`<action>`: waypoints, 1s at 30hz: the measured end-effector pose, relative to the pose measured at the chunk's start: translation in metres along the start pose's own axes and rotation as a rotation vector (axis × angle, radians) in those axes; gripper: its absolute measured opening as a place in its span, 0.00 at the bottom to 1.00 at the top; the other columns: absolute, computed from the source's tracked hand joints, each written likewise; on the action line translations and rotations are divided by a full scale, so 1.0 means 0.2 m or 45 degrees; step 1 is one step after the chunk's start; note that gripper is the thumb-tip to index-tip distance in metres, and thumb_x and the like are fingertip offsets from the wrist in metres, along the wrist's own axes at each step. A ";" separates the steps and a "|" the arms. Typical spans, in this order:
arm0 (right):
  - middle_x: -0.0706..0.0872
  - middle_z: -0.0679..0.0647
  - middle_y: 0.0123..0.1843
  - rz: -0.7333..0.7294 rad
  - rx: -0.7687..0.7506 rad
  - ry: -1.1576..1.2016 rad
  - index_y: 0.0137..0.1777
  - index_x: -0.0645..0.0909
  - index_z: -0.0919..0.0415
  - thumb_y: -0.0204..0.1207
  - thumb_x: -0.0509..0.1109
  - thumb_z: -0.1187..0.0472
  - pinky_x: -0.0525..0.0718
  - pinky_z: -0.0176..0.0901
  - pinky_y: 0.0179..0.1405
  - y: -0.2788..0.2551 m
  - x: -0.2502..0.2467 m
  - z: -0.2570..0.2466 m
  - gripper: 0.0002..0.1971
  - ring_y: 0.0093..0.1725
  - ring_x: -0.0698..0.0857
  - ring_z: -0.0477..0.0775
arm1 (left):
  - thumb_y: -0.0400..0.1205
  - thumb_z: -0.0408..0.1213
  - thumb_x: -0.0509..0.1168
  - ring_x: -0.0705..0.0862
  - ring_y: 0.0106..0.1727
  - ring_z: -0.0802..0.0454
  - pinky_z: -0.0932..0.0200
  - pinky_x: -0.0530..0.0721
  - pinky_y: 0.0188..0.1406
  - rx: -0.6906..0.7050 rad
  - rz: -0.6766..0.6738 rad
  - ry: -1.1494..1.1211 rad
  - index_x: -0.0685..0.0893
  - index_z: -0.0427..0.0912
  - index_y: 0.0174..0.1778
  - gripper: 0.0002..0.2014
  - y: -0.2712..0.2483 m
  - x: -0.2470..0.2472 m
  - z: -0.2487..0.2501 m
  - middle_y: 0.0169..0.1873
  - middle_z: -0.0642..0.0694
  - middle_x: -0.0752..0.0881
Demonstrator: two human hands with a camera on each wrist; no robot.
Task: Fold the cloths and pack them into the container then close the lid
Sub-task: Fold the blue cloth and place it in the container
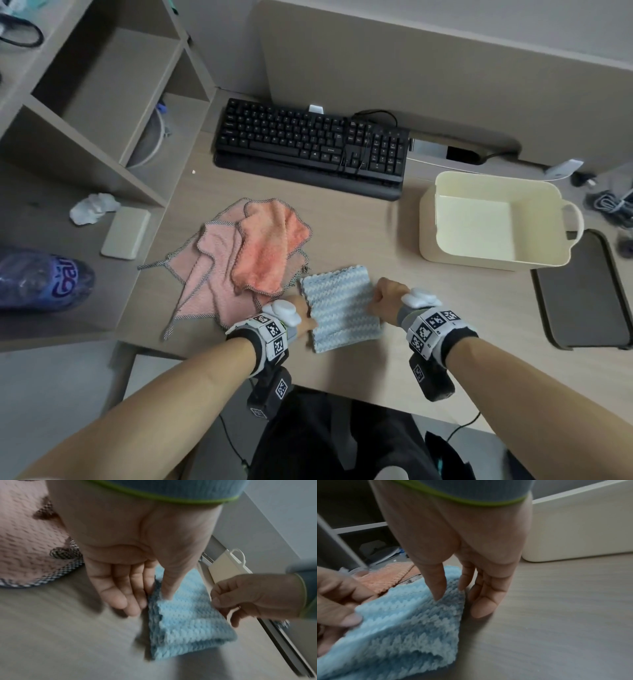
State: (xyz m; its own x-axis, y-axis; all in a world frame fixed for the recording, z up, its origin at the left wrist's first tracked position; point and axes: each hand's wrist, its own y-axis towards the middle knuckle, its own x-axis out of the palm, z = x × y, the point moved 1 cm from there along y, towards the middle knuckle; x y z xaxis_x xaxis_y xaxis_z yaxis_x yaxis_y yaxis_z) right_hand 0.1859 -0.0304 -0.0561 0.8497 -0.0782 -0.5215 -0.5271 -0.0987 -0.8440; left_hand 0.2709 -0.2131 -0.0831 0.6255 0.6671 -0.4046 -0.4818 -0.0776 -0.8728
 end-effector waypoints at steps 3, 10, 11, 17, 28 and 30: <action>0.90 0.52 0.35 -0.028 0.050 0.222 0.39 0.78 0.49 0.54 0.70 0.42 0.91 0.55 0.43 0.18 0.08 0.11 0.17 0.36 0.91 0.59 | 0.78 0.49 0.68 0.86 0.49 0.39 0.49 0.83 0.47 -0.020 0.101 -0.137 0.80 0.39 0.43 0.15 0.02 -0.06 -0.02 0.38 0.36 0.83; 0.90 0.58 0.53 -0.160 -0.057 0.708 0.53 0.81 0.57 0.66 0.75 0.54 0.88 0.57 0.58 0.04 0.08 0.01 0.16 0.50 0.90 0.59 | 0.85 0.40 0.59 0.83 0.61 0.45 0.51 0.82 0.58 -0.096 -0.336 -0.753 0.69 0.50 0.76 0.21 0.05 0.01 -0.03 0.65 0.42 0.81; 0.90 0.59 0.53 -0.177 -0.079 0.800 0.52 0.83 0.58 0.62 0.77 0.54 0.88 0.58 0.59 0.02 0.07 0.00 0.19 0.51 0.90 0.61 | 0.82 0.46 0.64 0.83 0.60 0.45 0.51 0.83 0.59 -0.138 -0.230 -0.860 0.69 0.48 0.76 0.26 0.04 0.02 -0.03 0.62 0.43 0.81; 0.88 0.63 0.50 -0.231 -0.226 1.422 0.51 0.83 0.61 0.64 0.68 0.75 0.87 0.58 0.54 -0.11 -0.08 0.01 0.16 0.50 0.87 0.66 | 0.82 0.46 0.64 0.84 0.44 0.47 0.51 0.86 0.43 -0.099 0.027 -0.887 0.78 0.43 0.52 0.11 -0.08 -0.01 0.19 0.53 0.41 0.84; 0.88 0.61 0.55 -0.113 -0.438 1.574 0.60 0.81 0.60 0.69 0.67 0.76 0.89 0.55 0.47 -0.27 -0.52 0.21 0.20 0.51 0.88 0.63 | 0.64 0.55 0.78 0.89 0.57 0.39 0.37 0.82 0.65 0.164 -0.160 -1.466 0.85 0.36 0.60 0.34 -0.28 -0.25 0.56 0.54 0.37 0.90; 0.89 0.60 0.55 -0.055 -0.433 1.493 0.62 0.80 0.57 0.77 0.66 0.75 0.90 0.54 0.43 -0.30 -0.56 0.24 0.18 0.50 0.89 0.62 | 0.71 0.43 0.77 0.88 0.58 0.38 0.40 0.84 0.63 0.218 -0.089 -1.446 0.84 0.33 0.61 0.25 -0.31 -0.29 0.60 0.56 0.34 0.89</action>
State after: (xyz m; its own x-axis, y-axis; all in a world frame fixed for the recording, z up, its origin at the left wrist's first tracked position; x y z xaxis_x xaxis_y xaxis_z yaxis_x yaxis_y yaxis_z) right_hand 0.1230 0.0319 0.0465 0.4310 -0.8985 0.0837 -0.6249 -0.3641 -0.6906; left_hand 0.1900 -0.1577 0.0277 -0.2174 0.9557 0.1982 -0.5995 0.0295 -0.7998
